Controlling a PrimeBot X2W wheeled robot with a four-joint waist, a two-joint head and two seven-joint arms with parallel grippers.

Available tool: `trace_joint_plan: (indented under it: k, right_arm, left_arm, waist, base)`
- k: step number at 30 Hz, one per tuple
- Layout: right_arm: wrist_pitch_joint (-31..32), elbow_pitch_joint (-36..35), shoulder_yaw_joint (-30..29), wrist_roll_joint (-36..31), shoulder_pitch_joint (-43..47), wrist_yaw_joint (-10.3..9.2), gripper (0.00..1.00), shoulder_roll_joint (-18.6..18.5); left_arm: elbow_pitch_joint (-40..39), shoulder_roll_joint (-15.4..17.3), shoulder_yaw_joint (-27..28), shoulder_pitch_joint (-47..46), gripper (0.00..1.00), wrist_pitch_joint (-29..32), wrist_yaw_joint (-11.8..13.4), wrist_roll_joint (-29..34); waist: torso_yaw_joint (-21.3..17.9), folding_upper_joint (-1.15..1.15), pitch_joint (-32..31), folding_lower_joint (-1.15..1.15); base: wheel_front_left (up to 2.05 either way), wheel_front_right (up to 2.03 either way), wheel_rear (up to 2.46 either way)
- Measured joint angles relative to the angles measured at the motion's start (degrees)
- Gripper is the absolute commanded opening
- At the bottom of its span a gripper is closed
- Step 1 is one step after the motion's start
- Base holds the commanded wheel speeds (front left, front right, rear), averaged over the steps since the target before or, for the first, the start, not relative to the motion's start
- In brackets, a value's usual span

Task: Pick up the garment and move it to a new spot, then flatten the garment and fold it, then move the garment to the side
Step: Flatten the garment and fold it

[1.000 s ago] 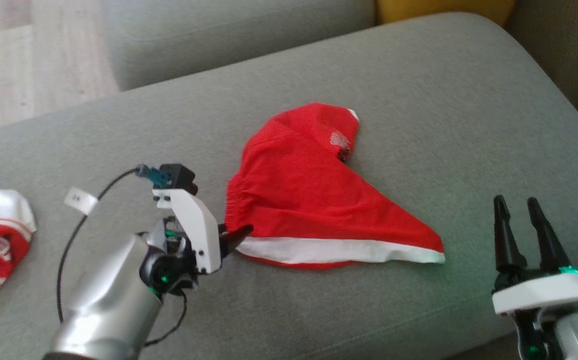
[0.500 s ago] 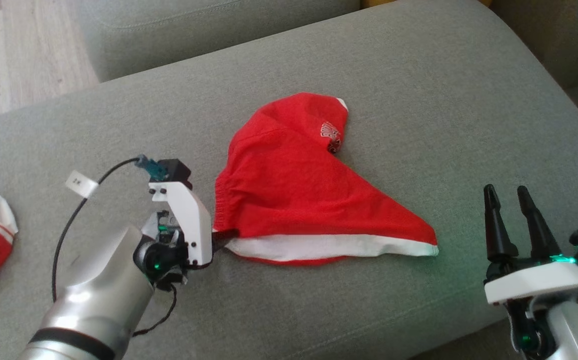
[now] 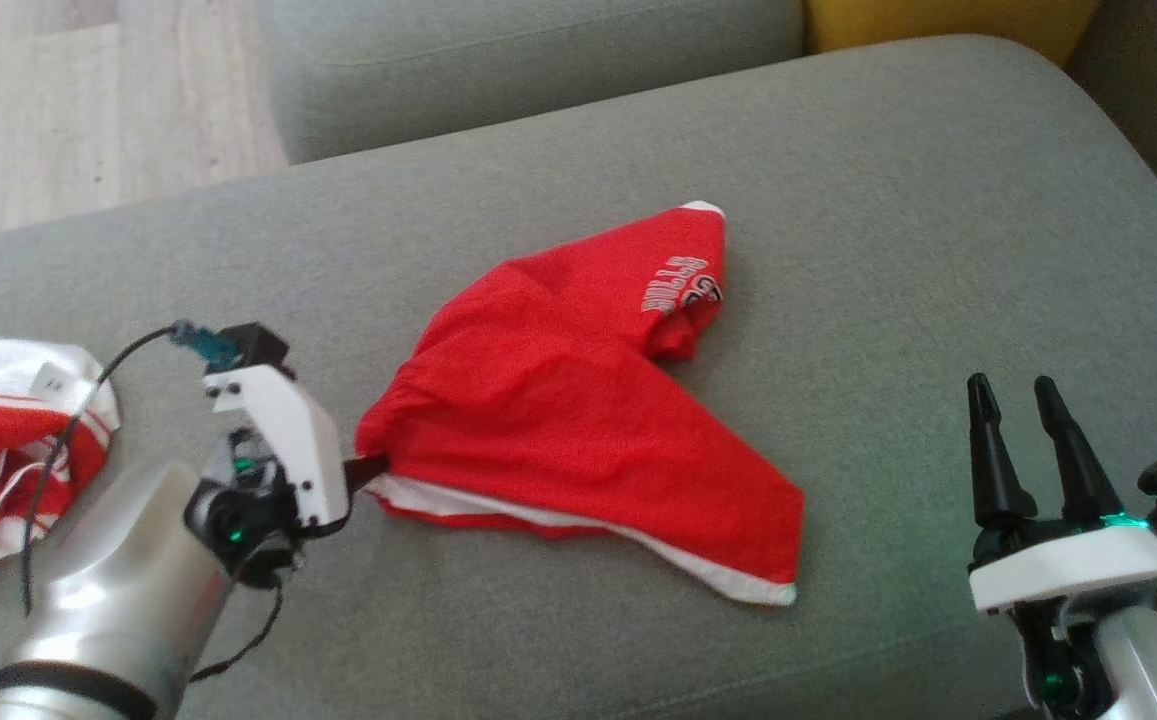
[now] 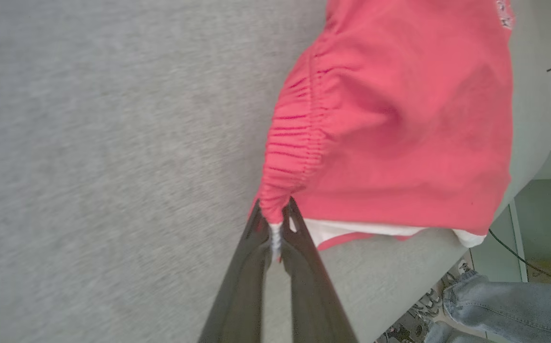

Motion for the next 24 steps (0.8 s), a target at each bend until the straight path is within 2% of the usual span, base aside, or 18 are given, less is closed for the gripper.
trace_joint_plan:
  k: [6,7,8,12,15,19,22,24]
  right_arm:
    - [0.6,-0.2,-0.1,-0.1,0.1,0.01,1.00,0.0]
    - [0.9,-0.2,-0.1,-0.2,0.1,0.01,1.00,0.0]
    - [1.1,-0.3,-0.1,-0.2,0.1,0.01,1.00,0.0]
    - [1.6,-0.5,-0.2,-0.3,0.3,0.00,1.00,0.0]
    - [1.6,-0.8,-0.3,-0.7,1.0,0.01,1.00,0.1]
    - [1.6,-1.0,-0.7,-0.7,2.6,0.00,1.00,0.1]
    - [1.5,-1.3,-1.0,-1.0,2.8,0.00,1.00,0.2]
    - [1.5,-1.5,-1.2,-1.1,2.8,0.01,1.00,0.2]
  left_arm:
    - [2.4,1.8,0.1,2.4,0.00,-1.4,0.0,-1.2]
    - [2.5,2.1,0.1,2.9,0.35,-1.9,0.0,-1.2]
    - [2.5,2.2,0.2,3.2,1.00,-2.6,0.0,-1.3]
    - [1.0,2.2,0.0,3.5,1.00,-4.8,0.0,-2.4]
    - [-2.0,2.8,-0.6,3.5,1.00,-8.3,0.0,-0.8]
    - [-6.9,5.7,-1.6,3.5,1.00,-18.2,0.2,4.5]
    - [-12.1,6.9,-0.5,4.2,1.00,-28.7,3.3,8.6]
    - [-16.2,6.9,0.3,6.1,1.00,-35.7,6.4,10.9]
  waist:
    - [2.2,0.00,-1.0,0.00]
    - [2.6,0.00,-1.2,0.00]
    - [2.8,0.00,-1.3,0.00]
    - [3.9,0.00,-1.9,0.00]
    - [4.6,0.00,-2.3,0.00]
    - [5.6,0.00,-2.8,0.00]
    - [6.4,0.00,-3.2,0.00]
    - [6.8,0.00,-3.4,0.00]
  base:
    - [0.00,0.00,0.00]
    - [0.00,0.00,0.00]
    - [0.00,0.00,0.00]
    - [0.00,0.00,0.00]
    - [0.00,0.00,0.00]
    - [0.00,0.00,0.00]
    - [0.00,0.00,0.00]
    - [0.00,0.00,0.00]
